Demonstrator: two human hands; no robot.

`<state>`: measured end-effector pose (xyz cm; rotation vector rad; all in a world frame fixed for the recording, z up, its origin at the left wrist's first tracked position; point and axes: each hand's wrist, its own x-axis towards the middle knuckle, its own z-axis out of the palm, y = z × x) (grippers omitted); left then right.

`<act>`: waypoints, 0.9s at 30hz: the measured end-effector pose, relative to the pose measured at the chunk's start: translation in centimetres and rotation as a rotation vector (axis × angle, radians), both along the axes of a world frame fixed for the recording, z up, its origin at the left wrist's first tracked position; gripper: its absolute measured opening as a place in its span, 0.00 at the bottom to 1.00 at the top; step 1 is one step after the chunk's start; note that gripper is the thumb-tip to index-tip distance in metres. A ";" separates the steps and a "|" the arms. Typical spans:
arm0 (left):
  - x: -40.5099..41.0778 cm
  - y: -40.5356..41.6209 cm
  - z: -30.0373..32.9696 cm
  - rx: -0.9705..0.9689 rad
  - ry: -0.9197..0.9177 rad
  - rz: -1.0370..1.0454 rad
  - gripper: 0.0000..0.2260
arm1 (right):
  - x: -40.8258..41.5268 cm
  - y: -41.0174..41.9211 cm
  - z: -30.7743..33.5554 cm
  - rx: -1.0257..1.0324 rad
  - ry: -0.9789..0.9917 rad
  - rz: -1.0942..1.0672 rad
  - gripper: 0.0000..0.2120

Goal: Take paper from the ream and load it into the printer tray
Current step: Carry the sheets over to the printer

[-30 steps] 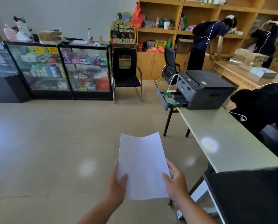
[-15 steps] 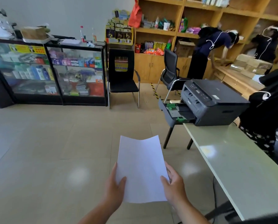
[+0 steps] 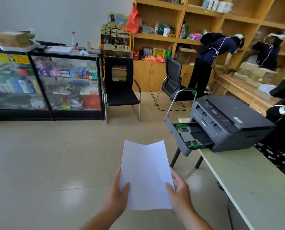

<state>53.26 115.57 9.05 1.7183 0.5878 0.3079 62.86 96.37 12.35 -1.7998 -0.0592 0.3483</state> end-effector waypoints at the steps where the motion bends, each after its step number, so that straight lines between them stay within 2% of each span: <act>1: 1.1 0.7 -0.2 0.000 0.014 0.012 0.26 | 1.1 0.6 -0.2 -0.007 0.003 0.000 0.29; 6: 7.4 4.2 -1.3 0.021 0.005 -0.012 0.28 | 7.7 4.0 -1.6 0.008 0.017 -0.001 0.29; 18: 28.2 12.5 -1.1 0.083 0.142 -0.007 0.29 | 28.2 11.2 -3.1 0.018 0.006 0.031 0.28; 27: 39.4 15.5 -0.9 0.085 0.142 -0.142 0.29 | 37.1 13.1 -3.6 0.016 0.026 -0.092 0.27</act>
